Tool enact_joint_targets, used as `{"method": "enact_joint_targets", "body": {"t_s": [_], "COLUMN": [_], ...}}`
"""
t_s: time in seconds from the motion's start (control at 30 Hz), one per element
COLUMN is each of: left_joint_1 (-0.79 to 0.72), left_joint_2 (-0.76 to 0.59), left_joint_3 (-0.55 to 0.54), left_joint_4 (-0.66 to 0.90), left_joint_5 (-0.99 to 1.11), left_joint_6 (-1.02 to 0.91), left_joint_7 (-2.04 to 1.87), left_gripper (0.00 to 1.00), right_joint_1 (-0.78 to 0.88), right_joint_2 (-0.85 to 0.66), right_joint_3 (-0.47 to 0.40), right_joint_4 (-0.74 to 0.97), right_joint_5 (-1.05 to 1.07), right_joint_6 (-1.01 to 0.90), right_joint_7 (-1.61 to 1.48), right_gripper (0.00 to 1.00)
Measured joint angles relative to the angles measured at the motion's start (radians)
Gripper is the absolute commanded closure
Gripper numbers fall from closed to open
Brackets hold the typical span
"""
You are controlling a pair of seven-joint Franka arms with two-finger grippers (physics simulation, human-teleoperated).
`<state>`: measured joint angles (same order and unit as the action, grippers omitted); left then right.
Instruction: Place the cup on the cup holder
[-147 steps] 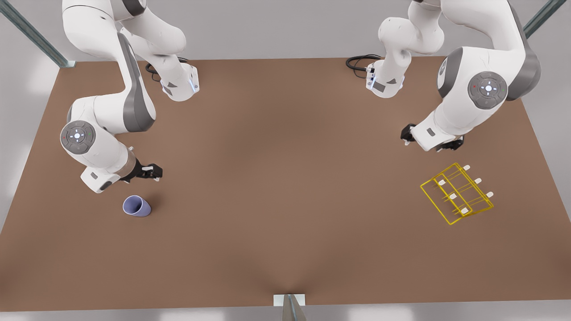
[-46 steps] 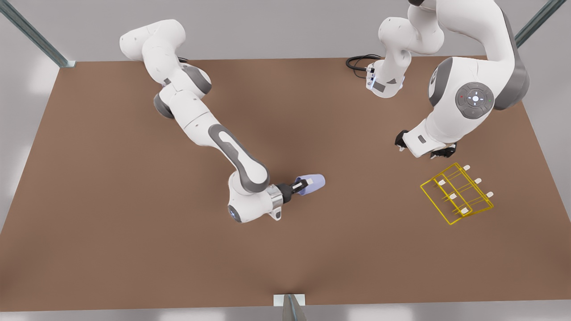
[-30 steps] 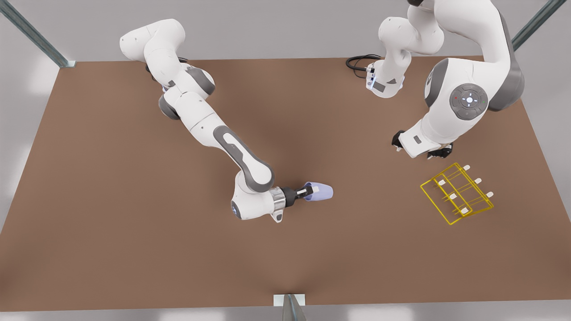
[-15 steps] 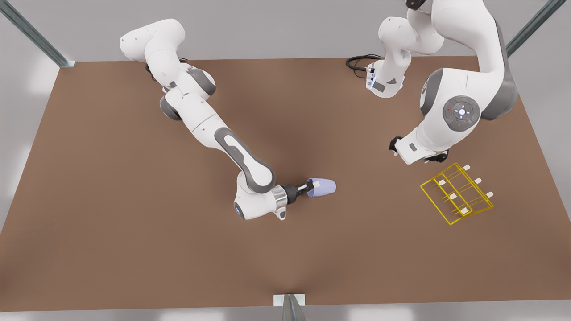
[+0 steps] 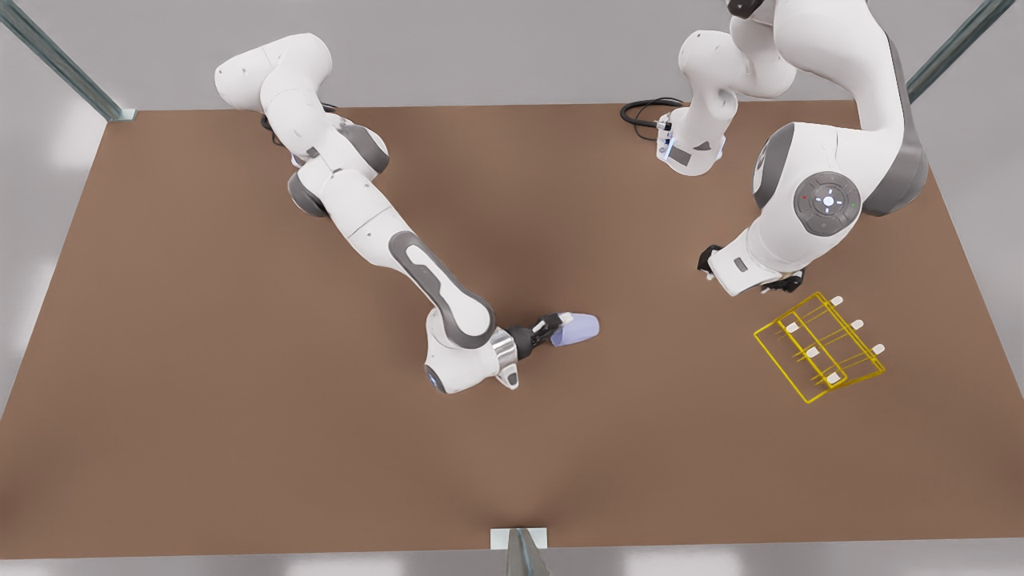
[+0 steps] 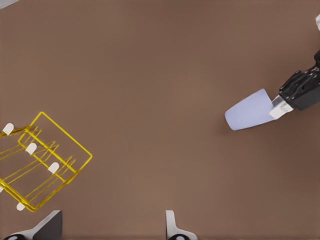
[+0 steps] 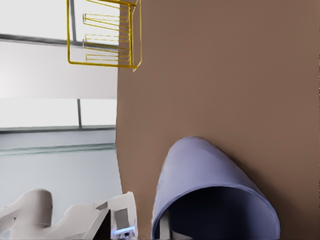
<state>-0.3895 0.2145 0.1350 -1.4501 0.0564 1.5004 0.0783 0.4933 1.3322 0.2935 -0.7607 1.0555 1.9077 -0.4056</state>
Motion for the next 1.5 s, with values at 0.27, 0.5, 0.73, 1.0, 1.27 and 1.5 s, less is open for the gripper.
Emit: {"method": "enact_joint_targets", "body": {"t_s": [0.27,0.5,0.73,1.0,1.27,1.5], "left_joint_1": [0.0,-0.004,-0.031,-0.084,-0.095,-0.095], "left_joint_2": [0.0,0.054,0.327,0.433,0.377,0.369], "left_joint_3": [0.0,-0.069,-0.291,-0.296,-0.259,-0.246], "left_joint_4": [0.001,0.002,0.034,0.012,-0.195,-0.243], "left_joint_5": [0.0,-0.025,-0.146,-0.013,0.058,0.0], "left_joint_6": [0.0,0.054,0.261,0.491,0.693,0.785], "left_joint_7": [-0.001,0.005,0.125,0.377,0.635,0.751], "left_gripper": [0.0,0.0,0.0,0.0,0.0,0.0], "right_joint_1": [-0.052,-0.311,-0.331,-0.412,-0.392,-0.392], "right_joint_2": [-0.017,-0.427,-1.141,-1.187,-1.186,-1.185], "right_joint_3": [-0.004,0.002,-0.196,-0.213,-0.209,-0.209], "right_joint_4": [-0.038,-0.238,-0.648,-0.533,-0.528,-0.528], "right_joint_5": [-0.003,-0.22,-1.002,-1.171,-1.196,-1.199], "right_joint_6": [-0.023,-0.225,-0.403,-0.478,-0.506,-0.513], "right_joint_7": [-0.045,-0.014,0.124,0.222,0.284,0.319], "right_gripper": [0.0,0.0,0.0,0.0,0.0,0.0]}}
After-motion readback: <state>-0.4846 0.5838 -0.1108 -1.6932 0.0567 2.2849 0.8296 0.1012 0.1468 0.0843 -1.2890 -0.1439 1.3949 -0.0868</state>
